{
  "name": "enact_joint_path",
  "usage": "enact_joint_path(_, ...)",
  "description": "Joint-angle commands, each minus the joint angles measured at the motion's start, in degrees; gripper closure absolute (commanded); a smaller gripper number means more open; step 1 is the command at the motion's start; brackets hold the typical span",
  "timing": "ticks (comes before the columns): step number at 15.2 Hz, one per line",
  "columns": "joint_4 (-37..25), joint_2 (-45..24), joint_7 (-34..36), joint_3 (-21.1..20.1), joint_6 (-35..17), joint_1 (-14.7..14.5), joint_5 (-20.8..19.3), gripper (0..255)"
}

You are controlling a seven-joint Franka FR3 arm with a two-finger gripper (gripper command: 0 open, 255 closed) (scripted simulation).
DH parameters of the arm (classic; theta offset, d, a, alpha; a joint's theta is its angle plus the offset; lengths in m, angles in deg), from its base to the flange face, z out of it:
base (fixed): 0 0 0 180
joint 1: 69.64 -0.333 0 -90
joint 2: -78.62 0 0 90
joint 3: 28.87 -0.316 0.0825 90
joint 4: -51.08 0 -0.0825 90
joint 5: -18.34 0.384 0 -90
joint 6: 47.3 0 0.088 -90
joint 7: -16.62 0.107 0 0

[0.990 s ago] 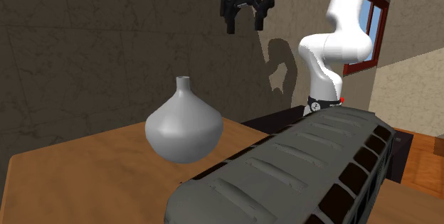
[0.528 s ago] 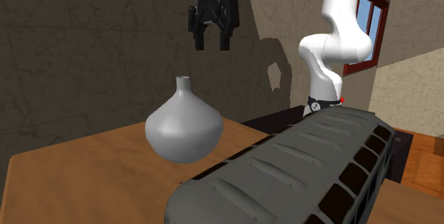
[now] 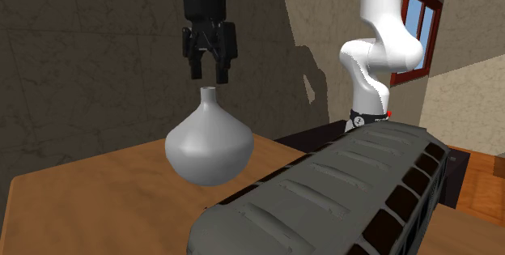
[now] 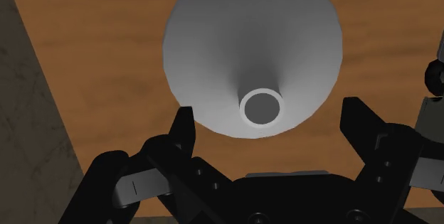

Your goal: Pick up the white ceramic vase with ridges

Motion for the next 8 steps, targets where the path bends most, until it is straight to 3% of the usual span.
enact_joint_path(1, 1.0, -0.5, -0.1, 0.0, -1.5, 0.1, 0.0, 0)
enact_joint_path(6, 2.7, -1.3, -0.1, 0.0, -4.0, 0.1, 0.0, 0)
enact_joint_path(7, 2.9, -1.2, -0.2, 0.0, -4.0, 0.1, 0.0, 255)
enact_joint_path(8, 2.9, -1.2, -0.2, 0.0, -4.1, 0.1, 0.0, 255)
